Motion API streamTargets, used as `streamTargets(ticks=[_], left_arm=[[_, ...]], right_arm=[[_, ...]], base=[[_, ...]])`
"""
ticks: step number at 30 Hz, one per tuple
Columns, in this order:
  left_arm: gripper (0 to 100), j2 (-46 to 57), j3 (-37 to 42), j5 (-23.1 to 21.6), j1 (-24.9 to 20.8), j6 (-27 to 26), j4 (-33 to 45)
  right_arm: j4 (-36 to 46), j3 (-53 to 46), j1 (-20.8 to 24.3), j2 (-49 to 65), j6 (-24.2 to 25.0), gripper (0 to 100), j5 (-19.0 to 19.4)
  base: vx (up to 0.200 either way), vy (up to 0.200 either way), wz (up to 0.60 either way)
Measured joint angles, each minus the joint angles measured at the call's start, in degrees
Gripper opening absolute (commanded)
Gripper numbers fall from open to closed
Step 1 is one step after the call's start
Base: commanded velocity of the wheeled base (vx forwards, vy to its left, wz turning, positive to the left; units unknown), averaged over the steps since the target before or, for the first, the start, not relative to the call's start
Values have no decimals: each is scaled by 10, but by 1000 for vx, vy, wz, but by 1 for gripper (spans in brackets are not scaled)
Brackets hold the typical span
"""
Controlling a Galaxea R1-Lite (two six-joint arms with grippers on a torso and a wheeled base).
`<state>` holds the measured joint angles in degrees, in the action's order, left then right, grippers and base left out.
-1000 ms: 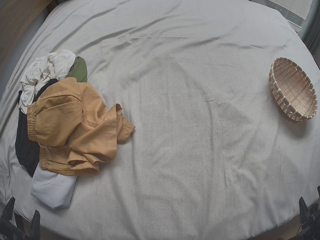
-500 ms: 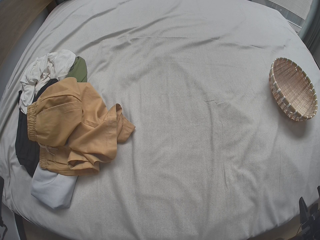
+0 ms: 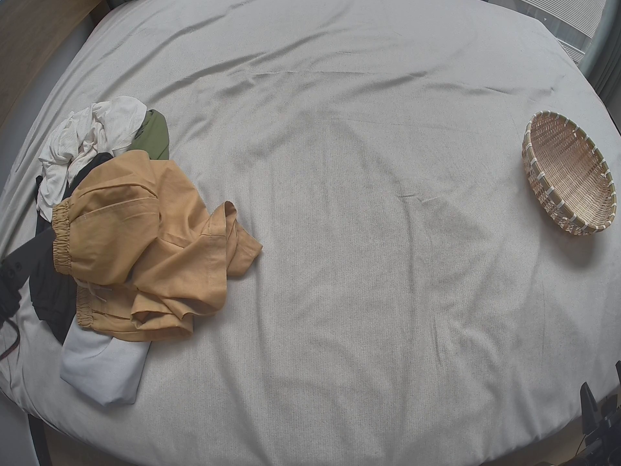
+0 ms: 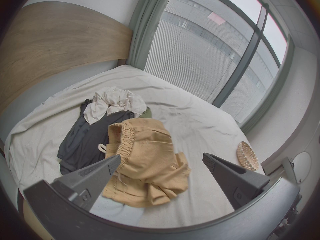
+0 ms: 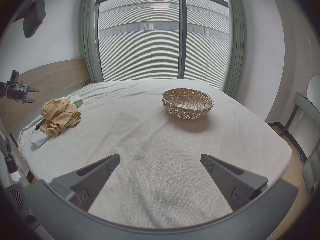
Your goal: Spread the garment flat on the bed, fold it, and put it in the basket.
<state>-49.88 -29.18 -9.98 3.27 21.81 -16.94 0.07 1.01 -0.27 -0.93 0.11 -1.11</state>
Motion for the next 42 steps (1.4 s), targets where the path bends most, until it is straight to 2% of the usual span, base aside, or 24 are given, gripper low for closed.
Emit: streamTargets(ticks=[4,6,10,18,24,28,42], left_arm=[[100,-69,-16,-73,86,-12,-33],[100,-99,-24,-99,115,-15,-49],[100,-152,-38,-124,141,-17,-77],[100,-237,-51,-189,149,-3,-148],[100,-279,-74,-235,146,80,-194],[100,-292,-93,-268,144,111,-202],[100,-307,-93,-270,132,108,-205]], right_arm=[[0,0,0,0,0,100,0],[0,0,0,0,0,100,0],[0,0,0,0,0,100,0],[0,0,0,0,0,100,0],[0,0,0,0,0,100,-1],[0,0,0,0,1,100,-1],[0,0,0,0,2,100,-1]], base=[[0,0,0],[0,0,0],[0,0,0],[0,0,0],[0,0,0],[0,0,0],[0,0,0]])
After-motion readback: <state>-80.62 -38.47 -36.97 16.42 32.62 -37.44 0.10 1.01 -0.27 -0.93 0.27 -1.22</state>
